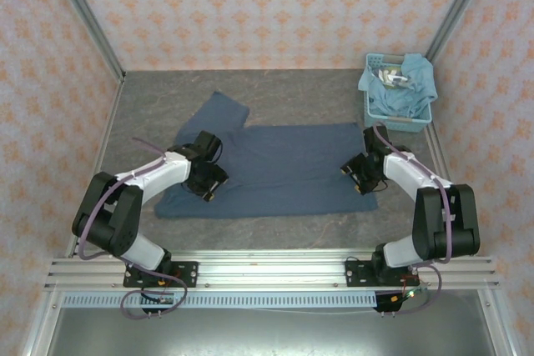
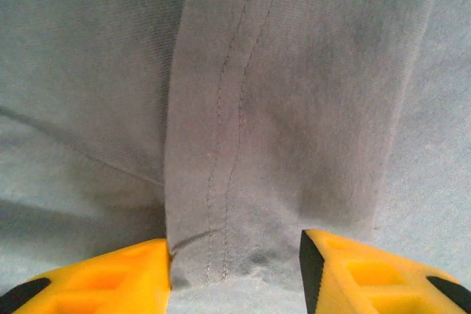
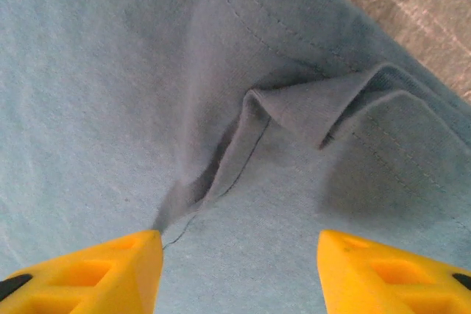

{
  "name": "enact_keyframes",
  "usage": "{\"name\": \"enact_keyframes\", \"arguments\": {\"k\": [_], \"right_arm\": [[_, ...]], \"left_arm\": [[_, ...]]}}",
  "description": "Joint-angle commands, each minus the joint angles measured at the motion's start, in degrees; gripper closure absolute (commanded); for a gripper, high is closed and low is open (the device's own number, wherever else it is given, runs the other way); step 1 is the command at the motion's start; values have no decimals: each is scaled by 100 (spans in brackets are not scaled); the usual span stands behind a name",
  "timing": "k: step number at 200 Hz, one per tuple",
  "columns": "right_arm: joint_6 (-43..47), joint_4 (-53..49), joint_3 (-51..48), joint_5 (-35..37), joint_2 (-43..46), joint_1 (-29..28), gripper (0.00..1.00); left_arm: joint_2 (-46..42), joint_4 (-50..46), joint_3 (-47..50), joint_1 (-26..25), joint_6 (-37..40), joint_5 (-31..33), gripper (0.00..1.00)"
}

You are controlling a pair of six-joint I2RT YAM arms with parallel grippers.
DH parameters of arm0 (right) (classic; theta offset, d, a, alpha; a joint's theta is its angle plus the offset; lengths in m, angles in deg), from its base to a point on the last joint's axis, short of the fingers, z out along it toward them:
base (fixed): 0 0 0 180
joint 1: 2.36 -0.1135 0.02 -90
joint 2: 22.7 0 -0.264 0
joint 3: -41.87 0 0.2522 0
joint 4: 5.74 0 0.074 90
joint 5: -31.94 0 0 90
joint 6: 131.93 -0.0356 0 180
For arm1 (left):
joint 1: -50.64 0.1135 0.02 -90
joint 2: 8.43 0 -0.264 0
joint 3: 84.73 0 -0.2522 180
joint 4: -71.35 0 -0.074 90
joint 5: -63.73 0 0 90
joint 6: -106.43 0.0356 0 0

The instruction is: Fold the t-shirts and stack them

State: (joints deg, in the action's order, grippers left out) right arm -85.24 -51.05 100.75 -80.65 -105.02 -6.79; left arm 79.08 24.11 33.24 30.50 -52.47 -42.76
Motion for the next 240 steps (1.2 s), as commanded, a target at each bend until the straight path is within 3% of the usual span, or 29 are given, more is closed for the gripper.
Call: {"name": "enact_keyframes", "arguments": {"k": [1, 15, 44, 88, 186, 240], "right_arm": [[-121, 36, 164, 43, -9, 30, 43], [-121, 28, 177, 28, 11, 30, 44], [-134, -50, 190, 69, 82, 28, 45], [-108, -186, 276, 135, 132, 30, 46], [-81, -409, 402, 71, 111, 30, 47], [-94, -371, 295, 64, 94, 30, 47]], "left_arm": [[128, 19, -118, -82, -38, 105, 59], [160, -16, -164, -102, -18, 165, 69], [112, -121, -302, -148, 47, 330, 100], [306, -472, -877, -182, 430, 568, 100], [2379, -1729, -3503, -463, 2176, 1135, 100], [2713, -2012, -4282, -631, 2890, 1602, 100]]}}
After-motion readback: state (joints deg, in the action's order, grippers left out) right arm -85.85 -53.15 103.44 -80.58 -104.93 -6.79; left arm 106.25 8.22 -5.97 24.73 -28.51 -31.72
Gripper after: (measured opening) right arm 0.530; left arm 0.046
